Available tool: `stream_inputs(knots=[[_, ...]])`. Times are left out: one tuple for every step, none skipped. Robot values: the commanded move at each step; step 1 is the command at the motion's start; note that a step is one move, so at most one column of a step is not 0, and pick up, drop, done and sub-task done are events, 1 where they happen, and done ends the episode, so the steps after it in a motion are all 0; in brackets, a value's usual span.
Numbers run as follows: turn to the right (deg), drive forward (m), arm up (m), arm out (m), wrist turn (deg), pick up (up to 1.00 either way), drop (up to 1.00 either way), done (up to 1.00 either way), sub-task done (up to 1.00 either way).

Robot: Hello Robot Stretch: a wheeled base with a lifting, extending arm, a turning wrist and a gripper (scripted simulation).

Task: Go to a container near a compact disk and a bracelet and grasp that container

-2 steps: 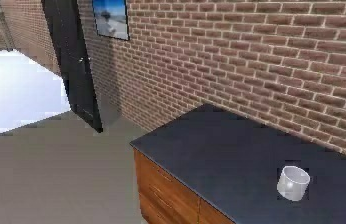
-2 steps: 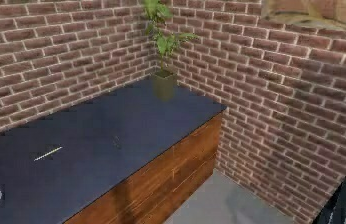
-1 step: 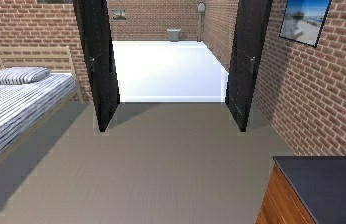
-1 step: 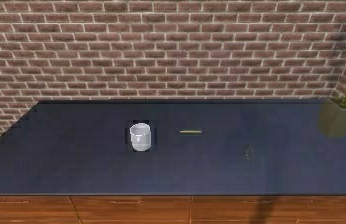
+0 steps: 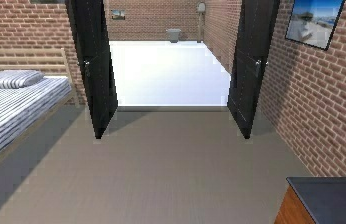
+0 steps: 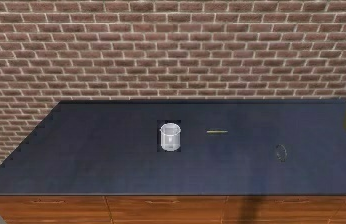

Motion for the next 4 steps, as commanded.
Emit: stream_inputs(knots=[[0.0,0.00,0.50,0.00,0.0,0.00,0.00,0.00,0.00],[0.0,0.00,0.34,0.00,0.0,0.00,0.00,0.00,0.00],[0.0,0.00,0.00,0.42,0.0,0.00,0.00,0.00,0.00],[0.0,0.00,0.00,0.00,45.0,0.00,0.00,0.00,0.00]])
